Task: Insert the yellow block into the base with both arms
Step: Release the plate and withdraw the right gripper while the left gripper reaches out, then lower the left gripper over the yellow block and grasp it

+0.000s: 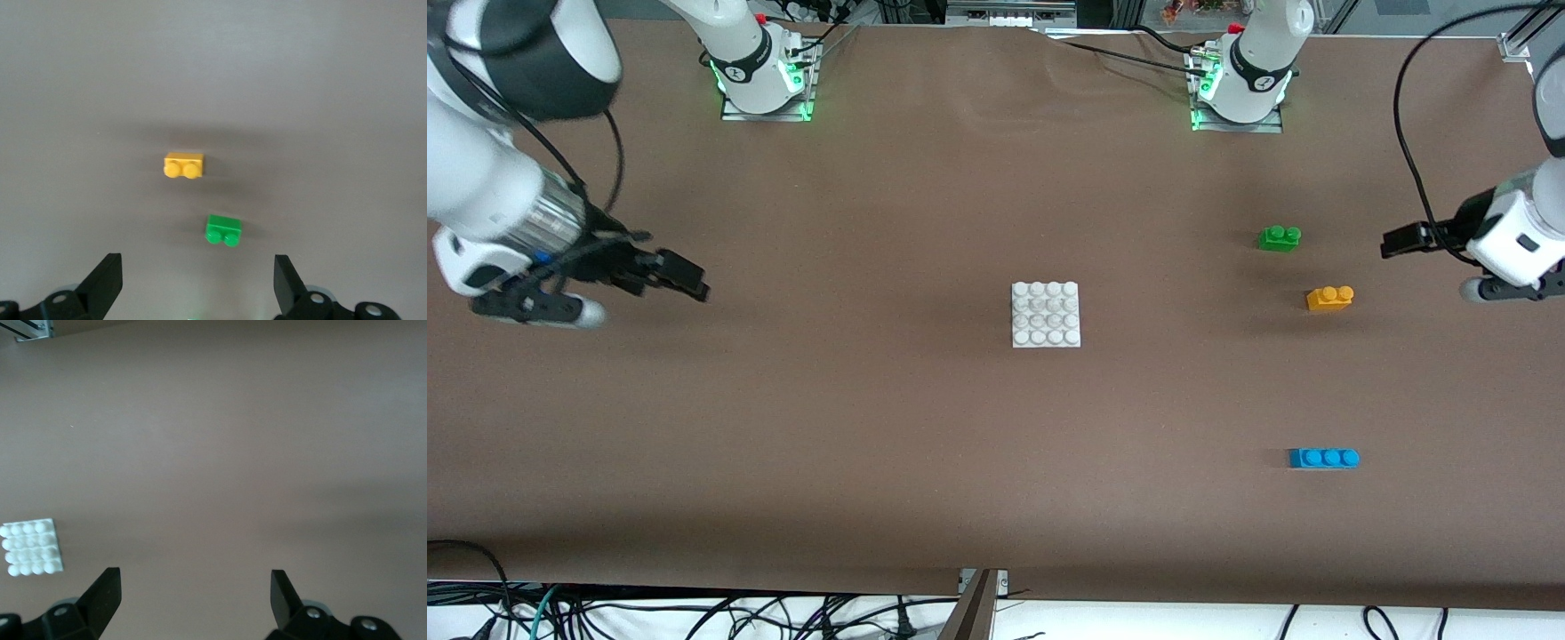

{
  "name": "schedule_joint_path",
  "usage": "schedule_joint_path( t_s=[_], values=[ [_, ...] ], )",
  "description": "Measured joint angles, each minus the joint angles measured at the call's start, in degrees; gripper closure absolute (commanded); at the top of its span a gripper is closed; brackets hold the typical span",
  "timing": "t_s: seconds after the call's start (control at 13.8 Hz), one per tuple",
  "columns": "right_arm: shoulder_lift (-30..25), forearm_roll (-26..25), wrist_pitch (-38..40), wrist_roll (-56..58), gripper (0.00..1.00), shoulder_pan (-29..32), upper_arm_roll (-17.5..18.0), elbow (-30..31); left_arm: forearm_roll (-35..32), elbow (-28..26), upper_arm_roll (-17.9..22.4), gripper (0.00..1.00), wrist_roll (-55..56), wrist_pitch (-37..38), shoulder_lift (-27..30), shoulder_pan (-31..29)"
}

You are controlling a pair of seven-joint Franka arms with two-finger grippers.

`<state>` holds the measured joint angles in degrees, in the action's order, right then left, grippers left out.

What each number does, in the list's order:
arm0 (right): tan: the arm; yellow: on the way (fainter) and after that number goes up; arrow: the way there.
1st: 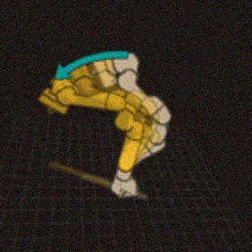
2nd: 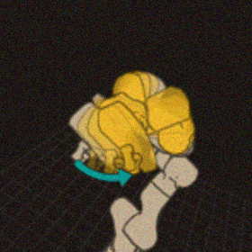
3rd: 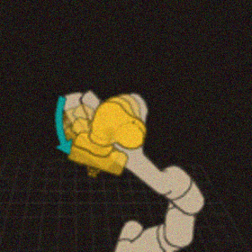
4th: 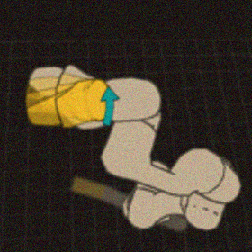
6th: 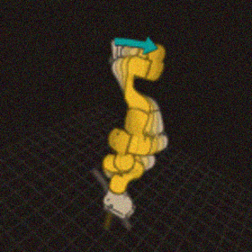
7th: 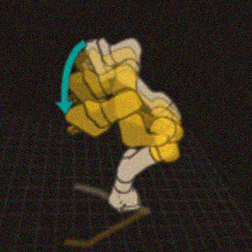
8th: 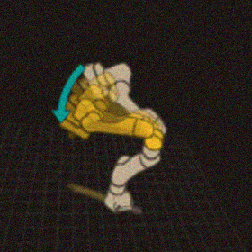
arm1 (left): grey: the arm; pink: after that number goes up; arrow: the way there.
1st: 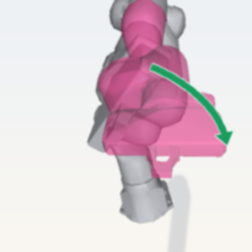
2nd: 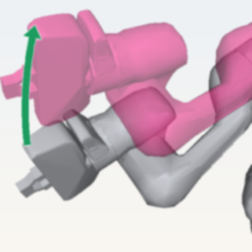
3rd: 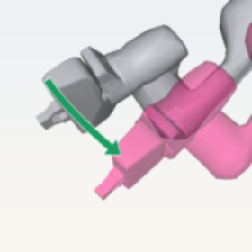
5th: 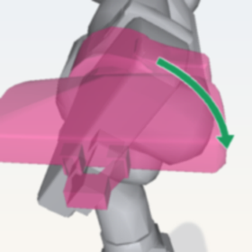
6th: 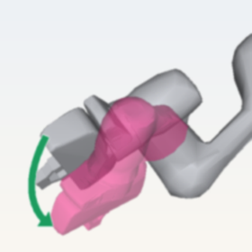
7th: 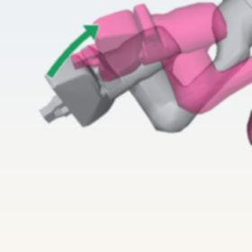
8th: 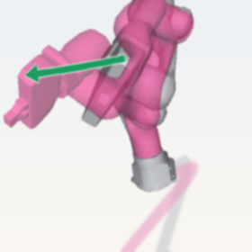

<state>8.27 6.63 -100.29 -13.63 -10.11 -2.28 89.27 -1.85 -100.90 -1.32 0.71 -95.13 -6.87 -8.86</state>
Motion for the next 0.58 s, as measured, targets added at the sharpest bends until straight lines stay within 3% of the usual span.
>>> schedule_joint_path(
  t_s=[0.36,0.58],
  values=[
    [-4.6,-4.7,5.6,3.4,0.01,0.4,0.0,0.7,-0.4,-1.1,0.0,0.00,-0.4,-8.8,-9.0,-2.7],
    [-4.9,-4.8,7.0,4.7,0.01,0.7,-0.2,0.8,-4.5,-10.6,-0.1,0.00,-0.5,-23.4,-10.3,-2.7]
  ],
)
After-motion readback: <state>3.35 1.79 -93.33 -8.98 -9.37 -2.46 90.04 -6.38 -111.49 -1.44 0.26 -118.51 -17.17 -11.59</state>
